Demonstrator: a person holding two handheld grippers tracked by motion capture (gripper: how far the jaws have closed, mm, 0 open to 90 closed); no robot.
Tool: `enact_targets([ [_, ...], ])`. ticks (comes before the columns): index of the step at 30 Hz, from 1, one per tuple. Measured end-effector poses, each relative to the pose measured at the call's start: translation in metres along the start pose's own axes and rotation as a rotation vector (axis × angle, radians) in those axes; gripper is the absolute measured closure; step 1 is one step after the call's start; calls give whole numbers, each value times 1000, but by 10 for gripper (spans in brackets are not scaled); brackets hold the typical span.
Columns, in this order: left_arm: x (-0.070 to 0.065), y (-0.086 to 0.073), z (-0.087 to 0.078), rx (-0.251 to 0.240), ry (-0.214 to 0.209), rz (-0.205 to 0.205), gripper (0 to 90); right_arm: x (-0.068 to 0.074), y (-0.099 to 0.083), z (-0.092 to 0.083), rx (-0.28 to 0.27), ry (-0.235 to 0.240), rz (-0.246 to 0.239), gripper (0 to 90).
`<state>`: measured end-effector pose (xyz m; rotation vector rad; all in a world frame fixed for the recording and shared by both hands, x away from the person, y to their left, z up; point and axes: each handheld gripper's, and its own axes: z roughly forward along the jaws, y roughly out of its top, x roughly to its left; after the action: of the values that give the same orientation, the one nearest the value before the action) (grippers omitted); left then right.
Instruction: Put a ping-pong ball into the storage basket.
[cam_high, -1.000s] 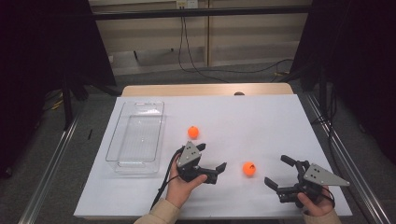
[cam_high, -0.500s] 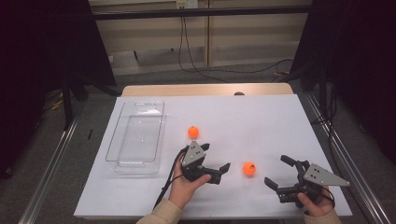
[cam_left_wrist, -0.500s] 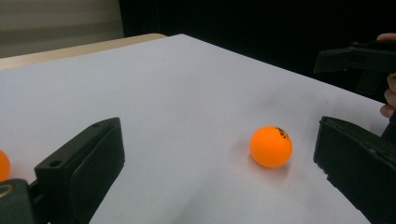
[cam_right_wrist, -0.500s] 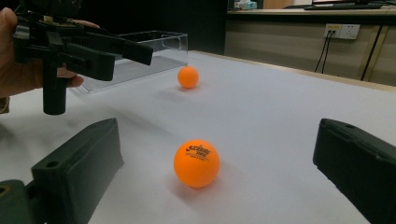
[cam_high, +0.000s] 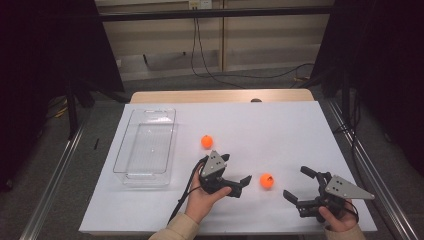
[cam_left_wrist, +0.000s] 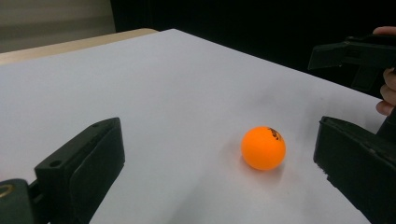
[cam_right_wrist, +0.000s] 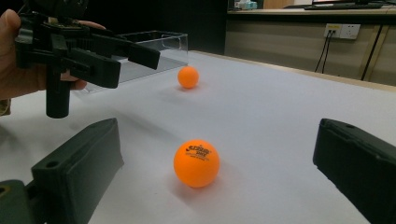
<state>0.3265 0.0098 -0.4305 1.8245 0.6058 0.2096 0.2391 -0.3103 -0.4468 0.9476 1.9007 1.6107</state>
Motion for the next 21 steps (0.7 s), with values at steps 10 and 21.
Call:
enact_targets([
  [10,-4,1,7,13,-9,5,19,0,0,0,-3,0,5,11],
  [21,-5,1,12,36,-9,5,20,0,0,0,-4,0,5,11],
])
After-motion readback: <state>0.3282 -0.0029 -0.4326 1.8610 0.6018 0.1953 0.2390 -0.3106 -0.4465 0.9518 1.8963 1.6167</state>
